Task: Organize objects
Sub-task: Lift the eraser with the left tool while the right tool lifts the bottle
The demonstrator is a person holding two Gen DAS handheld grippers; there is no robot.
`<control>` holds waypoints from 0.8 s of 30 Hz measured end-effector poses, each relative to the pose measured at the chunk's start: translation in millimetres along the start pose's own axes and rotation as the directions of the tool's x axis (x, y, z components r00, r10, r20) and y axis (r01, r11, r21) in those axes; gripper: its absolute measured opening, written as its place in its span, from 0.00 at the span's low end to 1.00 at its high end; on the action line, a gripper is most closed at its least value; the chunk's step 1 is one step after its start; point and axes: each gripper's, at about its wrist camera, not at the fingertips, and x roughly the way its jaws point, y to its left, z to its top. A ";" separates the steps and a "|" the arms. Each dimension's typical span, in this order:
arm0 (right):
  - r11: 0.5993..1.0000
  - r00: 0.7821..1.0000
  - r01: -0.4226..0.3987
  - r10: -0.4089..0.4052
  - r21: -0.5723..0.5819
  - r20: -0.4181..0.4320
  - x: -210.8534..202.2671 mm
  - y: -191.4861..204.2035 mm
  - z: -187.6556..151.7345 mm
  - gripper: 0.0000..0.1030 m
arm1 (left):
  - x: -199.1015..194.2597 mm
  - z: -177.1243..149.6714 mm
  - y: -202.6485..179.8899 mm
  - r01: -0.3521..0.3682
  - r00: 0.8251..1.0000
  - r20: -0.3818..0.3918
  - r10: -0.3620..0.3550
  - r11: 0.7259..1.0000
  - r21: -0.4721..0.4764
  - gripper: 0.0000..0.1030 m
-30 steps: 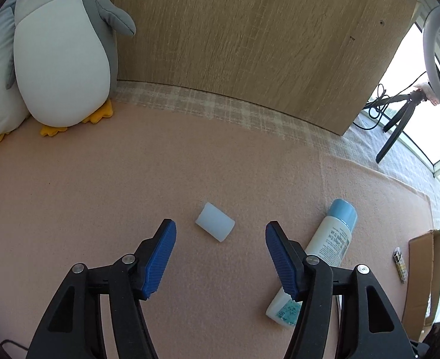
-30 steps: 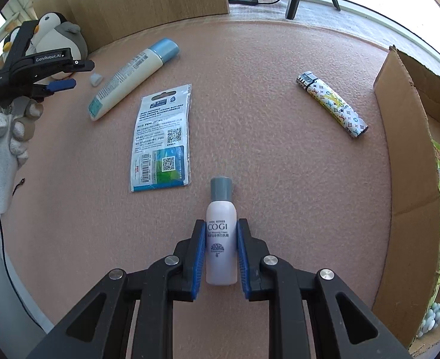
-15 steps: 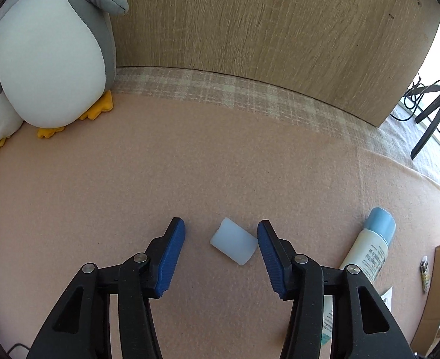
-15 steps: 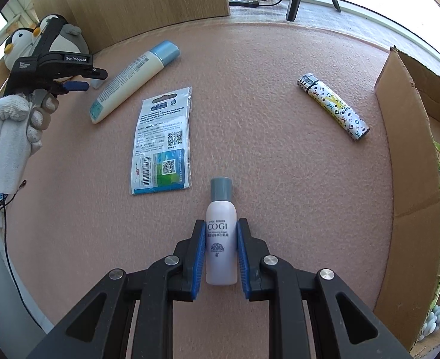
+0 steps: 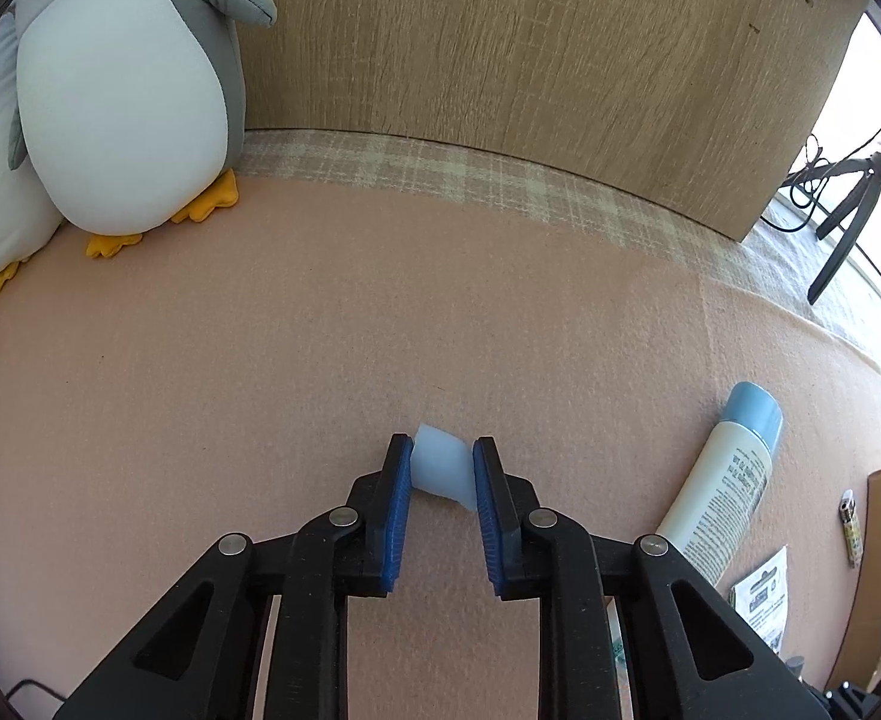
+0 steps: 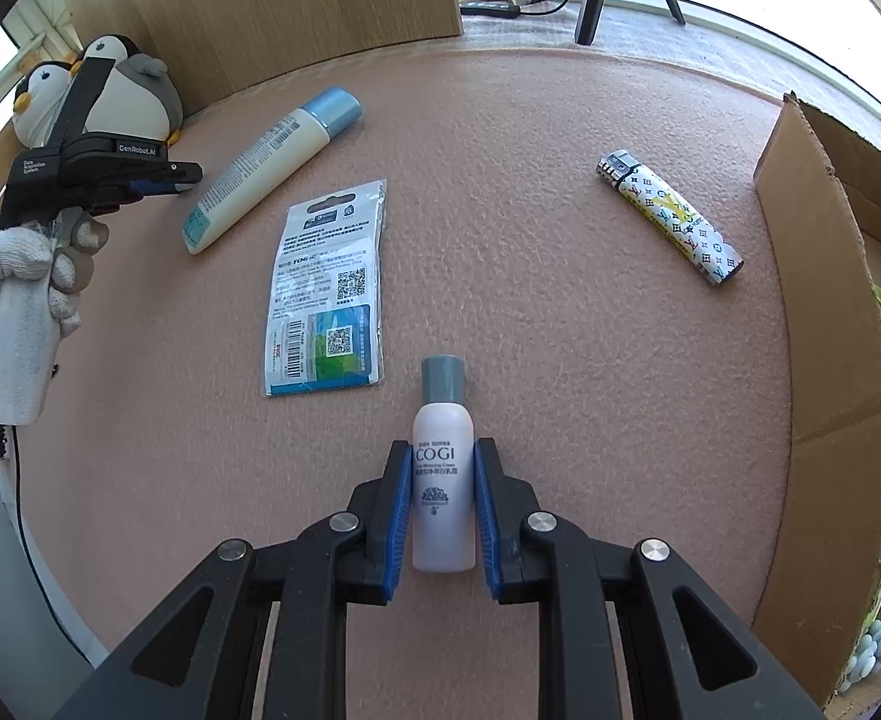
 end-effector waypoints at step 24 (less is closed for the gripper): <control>0.989 0.993 -0.083 0.072 0.123 0.089 -50.2 -38.3 -26.9 0.18 | -129.6 -131.5 8.0 0.097 0.991 0.091 -0.101 0.994 0.056 0.08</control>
